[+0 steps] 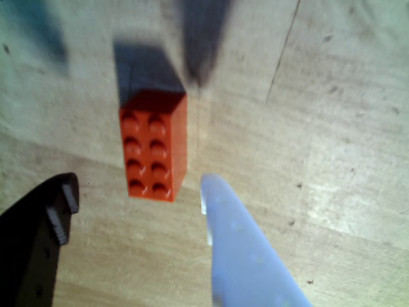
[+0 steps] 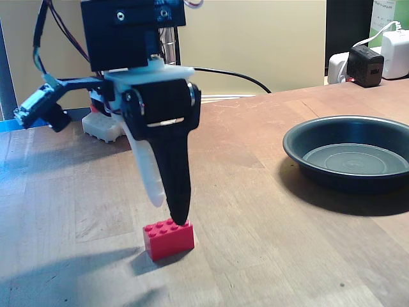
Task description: Grasp a lego block and put it in the bin.
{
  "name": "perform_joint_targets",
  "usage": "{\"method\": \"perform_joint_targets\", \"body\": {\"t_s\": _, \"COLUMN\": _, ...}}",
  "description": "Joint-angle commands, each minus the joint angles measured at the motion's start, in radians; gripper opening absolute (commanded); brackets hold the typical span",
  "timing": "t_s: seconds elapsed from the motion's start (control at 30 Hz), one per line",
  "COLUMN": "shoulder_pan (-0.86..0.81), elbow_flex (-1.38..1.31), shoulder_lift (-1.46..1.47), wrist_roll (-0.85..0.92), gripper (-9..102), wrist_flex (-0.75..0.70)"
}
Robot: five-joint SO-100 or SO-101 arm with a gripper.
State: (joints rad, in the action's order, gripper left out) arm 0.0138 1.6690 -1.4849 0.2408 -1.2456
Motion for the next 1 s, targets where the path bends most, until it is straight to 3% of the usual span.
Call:
{"method": "perform_joint_targets", "body": {"t_s": 0.0, "shoulder_pan": 0.015, "elbow_flex": -0.005, "shoulder_lift": -0.005, "wrist_roll": 0.002, "gripper": 19, "wrist_flex": 0.008}}
{"method": "perform_joint_targets", "body": {"t_s": 0.97, "shoulder_pan": 0.02, "elbow_flex": -0.009, "shoulder_lift": 0.117, "wrist_roll": -0.006, "gripper": 18, "wrist_flex": 0.049}}
